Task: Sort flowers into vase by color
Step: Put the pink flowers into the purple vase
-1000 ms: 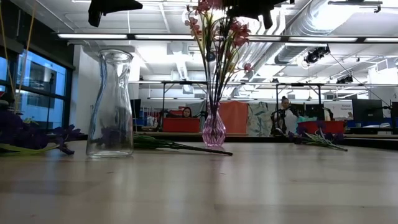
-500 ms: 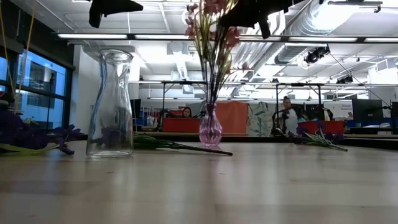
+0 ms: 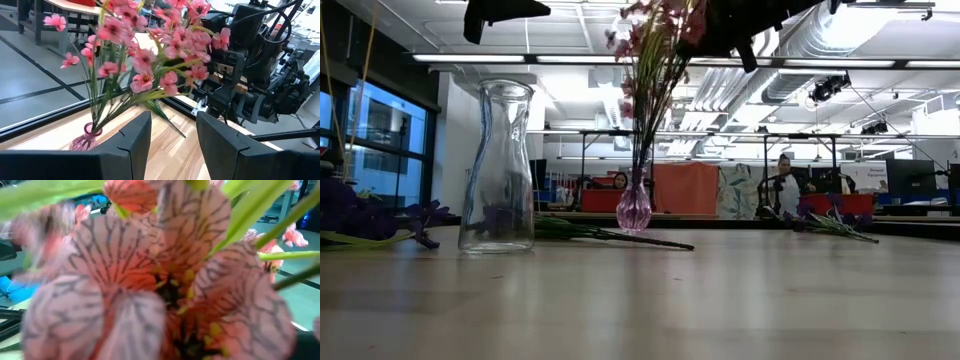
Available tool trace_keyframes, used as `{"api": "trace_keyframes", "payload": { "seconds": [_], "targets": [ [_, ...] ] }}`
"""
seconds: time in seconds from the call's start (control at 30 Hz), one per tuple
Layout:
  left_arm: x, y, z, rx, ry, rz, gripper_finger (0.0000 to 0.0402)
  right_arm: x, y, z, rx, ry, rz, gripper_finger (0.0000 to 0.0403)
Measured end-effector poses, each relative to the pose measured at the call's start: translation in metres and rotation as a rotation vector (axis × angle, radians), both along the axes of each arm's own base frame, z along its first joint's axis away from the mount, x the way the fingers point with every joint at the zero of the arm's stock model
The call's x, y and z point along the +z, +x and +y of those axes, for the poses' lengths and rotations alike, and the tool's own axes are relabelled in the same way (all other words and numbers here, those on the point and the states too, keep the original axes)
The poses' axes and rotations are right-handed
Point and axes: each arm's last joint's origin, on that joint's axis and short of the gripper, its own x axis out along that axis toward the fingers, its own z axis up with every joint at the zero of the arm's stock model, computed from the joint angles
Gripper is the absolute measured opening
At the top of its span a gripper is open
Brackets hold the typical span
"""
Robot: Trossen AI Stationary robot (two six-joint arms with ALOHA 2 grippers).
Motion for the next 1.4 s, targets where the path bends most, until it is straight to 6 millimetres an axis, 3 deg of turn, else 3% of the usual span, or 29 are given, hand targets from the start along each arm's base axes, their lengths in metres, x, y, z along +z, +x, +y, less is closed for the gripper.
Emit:
{"api": "trace_keyframes", "payload": {
  "seconds": [0.3, 0.83, 1.4],
  "targets": [
    [0.004, 0.002, 0.009, 0.041, 0.023, -0.027, 0.0147, 0.004, 0.001, 0.0, -0.006, -0.005, -0.041, 0.0001],
    [-0.007, 0.008, 0.061, 0.072, -0.012, 0.069, 0.0147, 0.008, 0.001, -0.018, -0.085, 0.007, -0.113, 0.0],
    [-0.011, 0.002, 0.081, 0.082, 0.023, 0.16, 0.0147, -0.015, 0.025, -0.032, -0.062, 0.047, -0.129, 0.0]
  ]
}}
